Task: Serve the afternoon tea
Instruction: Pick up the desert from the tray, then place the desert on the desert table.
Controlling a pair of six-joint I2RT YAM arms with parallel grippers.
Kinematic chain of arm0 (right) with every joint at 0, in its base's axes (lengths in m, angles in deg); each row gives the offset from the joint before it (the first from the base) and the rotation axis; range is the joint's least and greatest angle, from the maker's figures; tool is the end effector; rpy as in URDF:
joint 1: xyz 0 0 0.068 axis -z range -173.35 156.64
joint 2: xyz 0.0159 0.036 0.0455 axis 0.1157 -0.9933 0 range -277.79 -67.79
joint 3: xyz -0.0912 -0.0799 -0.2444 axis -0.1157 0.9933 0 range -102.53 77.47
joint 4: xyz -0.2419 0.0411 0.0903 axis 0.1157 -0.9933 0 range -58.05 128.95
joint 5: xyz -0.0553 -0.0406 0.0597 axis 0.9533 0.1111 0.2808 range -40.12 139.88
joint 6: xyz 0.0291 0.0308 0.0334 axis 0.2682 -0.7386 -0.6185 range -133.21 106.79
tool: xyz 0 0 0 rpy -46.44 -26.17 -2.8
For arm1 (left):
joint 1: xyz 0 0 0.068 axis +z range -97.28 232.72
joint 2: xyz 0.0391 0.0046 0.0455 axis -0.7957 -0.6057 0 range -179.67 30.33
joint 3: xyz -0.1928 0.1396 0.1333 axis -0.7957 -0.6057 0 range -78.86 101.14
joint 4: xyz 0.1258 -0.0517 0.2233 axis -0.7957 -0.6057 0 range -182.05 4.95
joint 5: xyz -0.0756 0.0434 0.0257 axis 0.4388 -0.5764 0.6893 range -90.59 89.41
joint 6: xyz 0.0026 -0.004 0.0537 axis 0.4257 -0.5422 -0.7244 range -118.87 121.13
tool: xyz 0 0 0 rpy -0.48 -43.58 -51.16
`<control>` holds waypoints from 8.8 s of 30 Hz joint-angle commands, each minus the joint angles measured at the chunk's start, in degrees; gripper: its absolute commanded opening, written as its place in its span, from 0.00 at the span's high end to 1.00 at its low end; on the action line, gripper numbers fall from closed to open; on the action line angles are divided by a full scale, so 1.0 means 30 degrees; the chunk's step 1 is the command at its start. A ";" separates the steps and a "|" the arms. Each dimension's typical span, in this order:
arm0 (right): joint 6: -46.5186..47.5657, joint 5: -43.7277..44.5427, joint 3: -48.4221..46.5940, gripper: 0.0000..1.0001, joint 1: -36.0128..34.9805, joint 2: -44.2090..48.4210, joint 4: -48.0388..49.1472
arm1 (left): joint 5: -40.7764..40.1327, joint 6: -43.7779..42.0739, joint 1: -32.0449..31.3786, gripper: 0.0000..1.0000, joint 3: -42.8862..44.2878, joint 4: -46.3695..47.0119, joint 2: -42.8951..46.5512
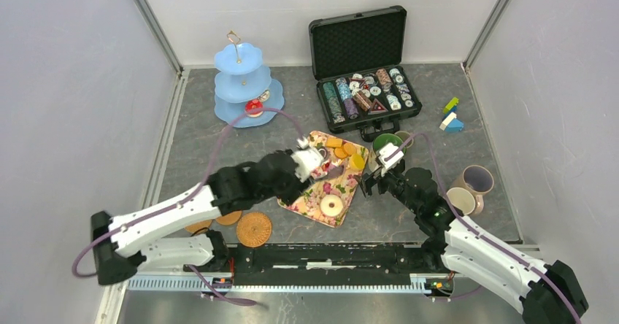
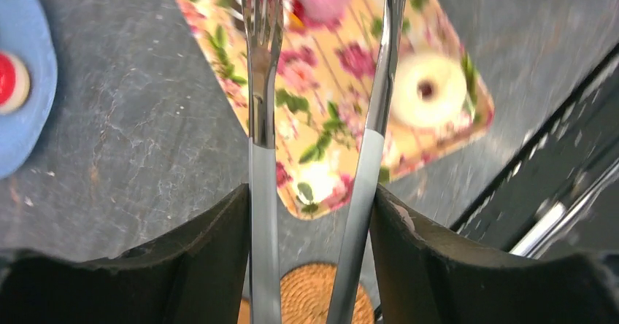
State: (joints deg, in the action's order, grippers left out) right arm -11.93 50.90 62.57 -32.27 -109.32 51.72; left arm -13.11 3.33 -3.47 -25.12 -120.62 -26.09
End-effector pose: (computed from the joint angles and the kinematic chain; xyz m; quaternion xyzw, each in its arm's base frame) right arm 0.1363 0.1092 0.2061 -0.2653 0.7412 0.1923 0.5859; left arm 0.1216 -0.1677 0.3145 0.3636 0.8185 -0.1260 0.4265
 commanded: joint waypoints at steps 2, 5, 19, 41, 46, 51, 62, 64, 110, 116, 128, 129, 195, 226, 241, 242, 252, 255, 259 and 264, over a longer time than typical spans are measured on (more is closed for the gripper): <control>-0.0108 0.1854 -0.0114 0.02 -0.0094 0.1065 0.0499 | -0.2908 -0.4115 -0.3223 0.37 0.1560 -0.3298 -0.2119; -0.0107 0.2640 0.0035 0.02 -0.0094 0.1730 0.0457 | -0.1168 -0.3889 -0.3869 0.35 0.1756 -0.3552 -0.2195; -0.0317 0.2719 0.0077 0.02 -0.0098 0.1688 0.0620 | -0.1284 -0.2926 -0.5852 0.31 0.3249 -0.6413 -0.5232; -0.0316 0.2417 0.0111 0.02 -0.0094 0.1688 0.0663 | -0.2366 -0.2936 -0.5851 0.20 0.2957 -0.5415 -0.6750; -0.0327 0.2364 0.0124 0.02 -0.0094 0.1688 0.0685 | -0.2073 -0.2375 -0.5642 0.03 0.2218 -0.5243 -0.6092; -0.0367 0.2280 0.0127 0.02 -0.0116 0.1646 0.0671 | -0.1385 -0.2724 -0.5204 0.00 0.2025 -0.6002 -0.6809; -0.0281 0.2445 0.0154 0.02 -0.0080 0.1966 0.0597 | -0.1211 -0.3644 -0.4125 0.00 0.2084 -0.5906 -0.9937; -0.0310 0.2490 0.0098 0.02 -0.0093 0.1907 0.0483 | -0.0825 -0.3696 -0.3925 0.00 0.1671 -0.5444 -1.0146; -0.0397 0.2290 0.0098 0.02 -0.0094 0.1926 0.0528 | 0.0367 -0.3794 -0.2871 0.34 0.3822 -0.5696 -1.3085; -0.0397 0.2352 0.0221 0.02 -0.0094 0.2069 0.0649 | 0.0238 -0.4059 -0.2939 0.32 0.4304 -0.5599 -1.3732; -0.0368 0.2364 0.0153 0.02 -0.0094 0.2086 0.0516 | -0.0218 -0.4864 -0.2931 0.31 0.5597 -0.4872 -1.4997; -0.0368 0.2386 0.0170 0.02 -0.0096 0.2111 0.0531 | -0.0305 -0.4940 -0.2932 0.31 0.5706 -0.4871 -1.5111; -0.0829 0.3796 0.0777 0.02 -0.0091 0.3643 0.0724 | -0.3055 0.2432 1.2579 0.64 0.3157 -0.2523 -0.8421; -0.0861 0.3774 0.0767 0.02 -0.0092 0.3457 0.0811 | -0.1415 0.2433 1.6470 0.64 0.8796 -0.0701 -1.4859; -0.0865 0.3810 0.0780 0.02 -0.0094 0.3202 0.0905 | 0.0948 0.2169 1.7702 0.57 0.7928 0.1456 -1.5065; -0.0847 0.3782 0.0725 0.02 -0.0094 0.3166 0.0839 | 0.1017 0.2168 1.7701 0.57 0.7956 0.1486 -1.5088; -0.0806 0.4024 0.0754 0.02 -0.0094 0.3378 0.0687 | 0.0854 0.2139 1.7698 0.52 0.7723 0.1633 -1.4920; -0.0819 0.3996 0.0721 0.02 -0.0094 0.3292 0.0714 | 0.0799 0.2139 1.7693 0.49 0.7643 0.1655 -1.4776; -0.0831 0.3943 0.0721 0.02 -0.0090 0.3163 0.0764 | 0.0763 0.2110 1.7676 0.47 0.7555 0.1691 -1.4658; -0.0833 0.3939 0.0739 0.02 -0.0094 0.3139 0.0773 | 0.0932 0.2051 1.7678 0.40 0.7475 0.1735 -1.4518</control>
State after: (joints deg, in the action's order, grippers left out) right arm -14.42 62.02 65.17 -32.27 -99.93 52.03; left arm -10.75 8.22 49.69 -2.43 -118.26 -71.51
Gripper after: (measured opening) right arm 0.978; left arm 0.595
